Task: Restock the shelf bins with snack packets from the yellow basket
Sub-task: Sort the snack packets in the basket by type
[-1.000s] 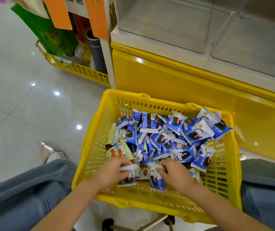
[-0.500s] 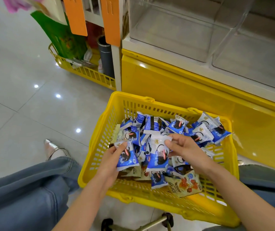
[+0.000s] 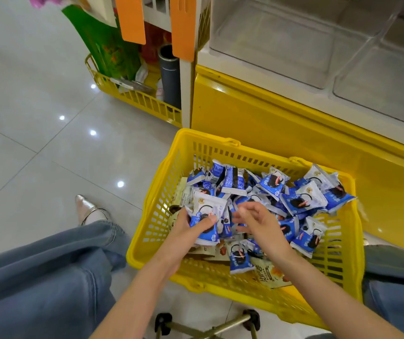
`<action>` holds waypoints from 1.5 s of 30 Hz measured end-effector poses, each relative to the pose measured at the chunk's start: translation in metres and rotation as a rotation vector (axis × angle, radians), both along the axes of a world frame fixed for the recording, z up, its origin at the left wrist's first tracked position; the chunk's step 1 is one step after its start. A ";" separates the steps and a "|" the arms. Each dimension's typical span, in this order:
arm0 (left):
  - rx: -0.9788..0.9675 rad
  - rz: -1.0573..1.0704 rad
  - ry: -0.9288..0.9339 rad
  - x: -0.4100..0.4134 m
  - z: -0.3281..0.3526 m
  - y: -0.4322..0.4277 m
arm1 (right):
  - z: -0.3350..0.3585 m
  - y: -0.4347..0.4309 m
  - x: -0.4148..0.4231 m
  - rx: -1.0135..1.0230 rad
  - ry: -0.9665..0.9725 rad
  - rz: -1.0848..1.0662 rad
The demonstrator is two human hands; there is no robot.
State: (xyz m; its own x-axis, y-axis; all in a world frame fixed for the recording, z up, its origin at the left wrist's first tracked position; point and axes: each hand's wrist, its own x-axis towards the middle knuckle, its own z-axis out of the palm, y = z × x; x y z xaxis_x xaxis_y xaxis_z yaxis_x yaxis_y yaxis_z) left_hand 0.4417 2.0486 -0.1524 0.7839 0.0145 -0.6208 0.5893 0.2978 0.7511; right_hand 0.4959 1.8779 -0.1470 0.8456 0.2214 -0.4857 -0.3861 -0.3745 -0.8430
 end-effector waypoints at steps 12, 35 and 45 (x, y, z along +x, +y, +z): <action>0.020 0.060 0.033 0.002 -0.005 0.008 | -0.096 -0.029 -0.015 -0.931 -0.186 0.813; 0.263 -0.144 -0.013 0.107 0.024 -0.080 | 0.041 -0.083 0.091 -0.471 -0.548 -0.073; 0.819 -0.577 -0.164 0.157 -0.024 -0.119 | -0.010 -0.103 0.120 -0.970 -0.503 0.146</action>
State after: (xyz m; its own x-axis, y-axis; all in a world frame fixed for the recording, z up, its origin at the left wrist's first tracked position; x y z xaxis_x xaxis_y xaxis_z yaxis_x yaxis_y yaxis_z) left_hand 0.5982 1.9296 -0.1764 0.8803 -0.0197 -0.4740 0.3521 -0.6424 0.6807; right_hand 0.6162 1.7752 -0.1572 0.9923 0.0461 -0.1147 0.0205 -0.9765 -0.2145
